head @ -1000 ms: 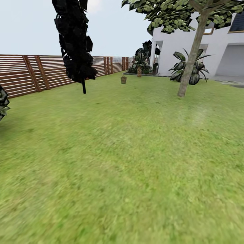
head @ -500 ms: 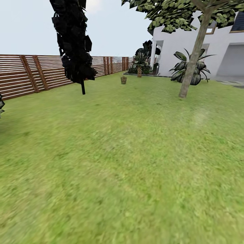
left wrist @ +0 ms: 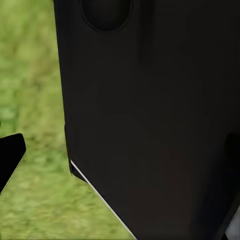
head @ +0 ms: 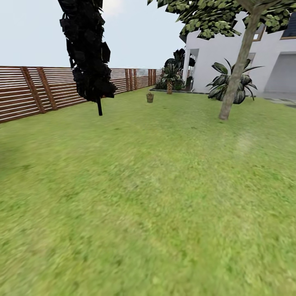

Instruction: Take the three Easter eggs out of the wicker basket on the lawn in the garden, then place them on the lawn next to a single tree (choose any tree) so that all three eggs are next to the same tree and none are left in the basket.

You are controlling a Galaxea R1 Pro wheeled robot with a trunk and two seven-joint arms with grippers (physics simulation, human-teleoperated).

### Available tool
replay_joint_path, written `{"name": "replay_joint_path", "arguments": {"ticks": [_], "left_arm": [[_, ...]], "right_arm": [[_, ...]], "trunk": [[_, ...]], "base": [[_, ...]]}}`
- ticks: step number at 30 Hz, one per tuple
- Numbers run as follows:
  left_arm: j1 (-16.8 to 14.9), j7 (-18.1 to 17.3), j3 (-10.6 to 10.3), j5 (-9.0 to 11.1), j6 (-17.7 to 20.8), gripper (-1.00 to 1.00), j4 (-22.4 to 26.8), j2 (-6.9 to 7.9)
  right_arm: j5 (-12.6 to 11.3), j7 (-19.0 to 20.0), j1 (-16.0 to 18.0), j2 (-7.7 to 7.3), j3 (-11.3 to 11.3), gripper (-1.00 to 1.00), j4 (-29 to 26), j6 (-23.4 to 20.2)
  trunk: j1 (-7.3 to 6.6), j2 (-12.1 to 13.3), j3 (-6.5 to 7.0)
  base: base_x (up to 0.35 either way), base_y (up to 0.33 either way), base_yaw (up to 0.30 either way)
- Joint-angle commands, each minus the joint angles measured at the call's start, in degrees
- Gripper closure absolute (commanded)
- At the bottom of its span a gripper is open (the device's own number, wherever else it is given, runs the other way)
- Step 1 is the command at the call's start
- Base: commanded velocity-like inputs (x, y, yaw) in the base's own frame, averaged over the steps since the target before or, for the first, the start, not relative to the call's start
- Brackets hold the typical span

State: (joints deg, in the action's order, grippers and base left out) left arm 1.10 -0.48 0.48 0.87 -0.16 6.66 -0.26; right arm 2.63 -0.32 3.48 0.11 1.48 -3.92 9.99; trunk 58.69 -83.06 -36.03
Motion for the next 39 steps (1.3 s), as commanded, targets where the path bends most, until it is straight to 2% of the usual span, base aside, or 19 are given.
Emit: {"name": "replay_joint_path", "arguments": {"ticks": [1, 39], "left_arm": [[0.0, 0.0, 0.0, 0.1, 0.0, -1.00, 0.1, 0.00], [0.0, 0.0, 0.0, 0.1, 0.0, -1.00, 0.1, 0.00]], "right_arm": [[0.3, 0.0, 0.0, -0.01, 0.1, -1.00, 0.1, 0.2], [0.4, 0.0, 0.0, -0.10, 0.1, -1.00, 0.1, 0.2]], "trunk": [[0.04, 0.0, -0.04], [0.04, 0.0, -0.04]], "base": [[0.339, 0.000, 0.000], [0.339, 0.000, 0.000]]}}
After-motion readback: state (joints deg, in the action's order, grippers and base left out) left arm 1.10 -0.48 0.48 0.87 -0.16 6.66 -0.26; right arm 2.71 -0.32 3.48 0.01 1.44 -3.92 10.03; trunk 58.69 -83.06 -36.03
